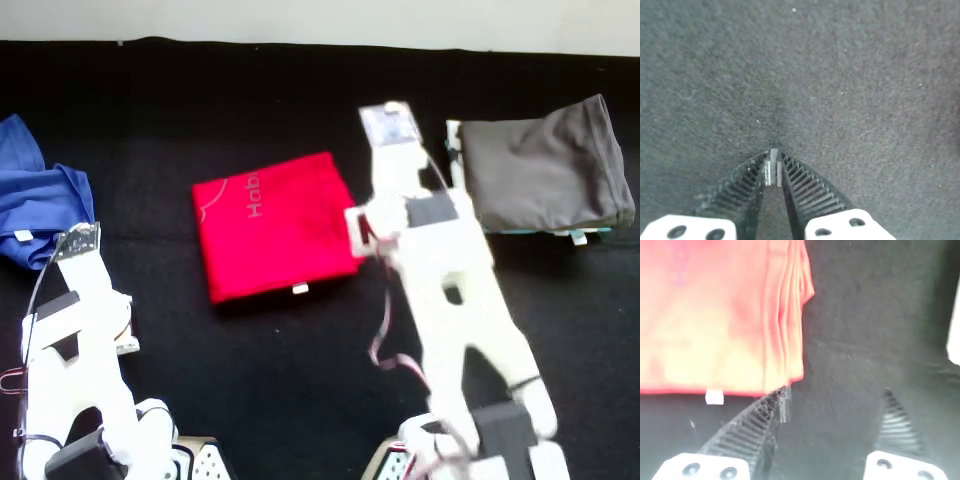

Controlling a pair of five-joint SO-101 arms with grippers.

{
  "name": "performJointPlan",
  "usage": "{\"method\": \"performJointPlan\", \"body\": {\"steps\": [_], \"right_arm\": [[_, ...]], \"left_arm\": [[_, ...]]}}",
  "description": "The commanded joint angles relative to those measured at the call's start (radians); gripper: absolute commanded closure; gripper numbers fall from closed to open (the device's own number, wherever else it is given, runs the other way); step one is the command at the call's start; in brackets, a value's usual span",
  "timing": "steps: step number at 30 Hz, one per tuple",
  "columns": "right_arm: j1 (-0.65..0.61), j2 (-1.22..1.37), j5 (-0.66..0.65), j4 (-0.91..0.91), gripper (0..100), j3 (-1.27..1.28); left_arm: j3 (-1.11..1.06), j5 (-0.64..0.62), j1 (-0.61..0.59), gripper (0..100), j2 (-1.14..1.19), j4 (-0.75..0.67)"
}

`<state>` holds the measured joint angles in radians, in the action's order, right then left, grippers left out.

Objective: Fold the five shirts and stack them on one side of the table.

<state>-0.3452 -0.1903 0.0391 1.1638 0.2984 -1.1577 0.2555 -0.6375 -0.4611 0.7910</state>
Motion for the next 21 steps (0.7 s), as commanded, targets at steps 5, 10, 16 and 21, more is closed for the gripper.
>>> {"method": "performJointPlan", "body": {"steps": [5, 10, 16, 21], "right_arm": [[-0.073, 0.409, 0.078, 0.010, 66.6, -0.423], [-0.127, 0.579, 0.123, 0.082, 64.7, -0.602], [-0.120, 0.757, 0.123, 0.085, 64.7, -0.742], [-0.119, 0.928, 0.123, 0.085, 64.7, -0.858]], "left_arm": [[-0.010, -0.011, -0.005, 99, -0.004, -0.043], [-0.010, -0.011, -0.005, 99, -0.004, -0.043], [-0.010, -0.011, -0.005, 99, -0.004, -0.043], [-0.010, -0.011, -0.005, 99, -0.004, -0.043]]}}
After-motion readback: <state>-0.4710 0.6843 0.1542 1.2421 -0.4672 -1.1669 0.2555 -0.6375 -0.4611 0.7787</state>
